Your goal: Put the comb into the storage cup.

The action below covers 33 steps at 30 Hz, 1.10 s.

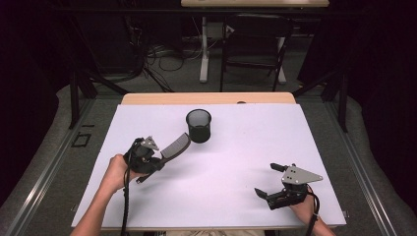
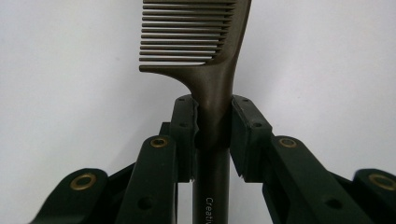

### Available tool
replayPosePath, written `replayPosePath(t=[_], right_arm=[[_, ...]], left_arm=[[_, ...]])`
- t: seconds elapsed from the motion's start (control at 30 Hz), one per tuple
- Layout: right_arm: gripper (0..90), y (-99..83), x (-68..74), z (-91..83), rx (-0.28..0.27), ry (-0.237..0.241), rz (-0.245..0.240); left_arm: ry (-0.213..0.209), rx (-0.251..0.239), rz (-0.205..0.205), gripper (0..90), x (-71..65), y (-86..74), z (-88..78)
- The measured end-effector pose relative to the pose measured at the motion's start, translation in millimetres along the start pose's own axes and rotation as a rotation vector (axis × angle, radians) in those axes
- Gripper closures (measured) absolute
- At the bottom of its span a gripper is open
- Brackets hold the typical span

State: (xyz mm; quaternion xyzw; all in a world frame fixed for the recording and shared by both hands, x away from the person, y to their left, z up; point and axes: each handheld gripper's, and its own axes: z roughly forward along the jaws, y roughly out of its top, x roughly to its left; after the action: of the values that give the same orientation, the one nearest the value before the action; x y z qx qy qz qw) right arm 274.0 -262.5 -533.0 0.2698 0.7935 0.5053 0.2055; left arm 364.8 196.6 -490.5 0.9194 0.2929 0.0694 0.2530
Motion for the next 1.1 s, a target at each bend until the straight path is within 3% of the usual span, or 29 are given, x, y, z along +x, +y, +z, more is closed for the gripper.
replayPosePath(t=[0.23, 0.67, 0.83, 1.1], right_arm=[[0.0, -0.1, 0.1, -0.1, -0.004, 0.000, 0.001], [0.0, 0.2, 0.5, -0.5, -0.005, 0.000, -0.003], [0.0, -0.1, 0.9, -0.4, -0.003, 0.001, -0.002], [0.0, 0.0, 0.4, -0.5, -0.004, 0.000, -0.003]], left_arm=[[0.014, -0.034, -0.039, 72.6, 0.5, -1.5, 0.1], [0.045, -0.132, -0.069, 72.6, 0.9, -8.8, -3.0], [0.064, -0.134, -0.074, 72.6, 0.2, -10.2, -1.2], [0.081, -0.187, -0.099, 72.7, 0.6, -12.2, 0.2]])
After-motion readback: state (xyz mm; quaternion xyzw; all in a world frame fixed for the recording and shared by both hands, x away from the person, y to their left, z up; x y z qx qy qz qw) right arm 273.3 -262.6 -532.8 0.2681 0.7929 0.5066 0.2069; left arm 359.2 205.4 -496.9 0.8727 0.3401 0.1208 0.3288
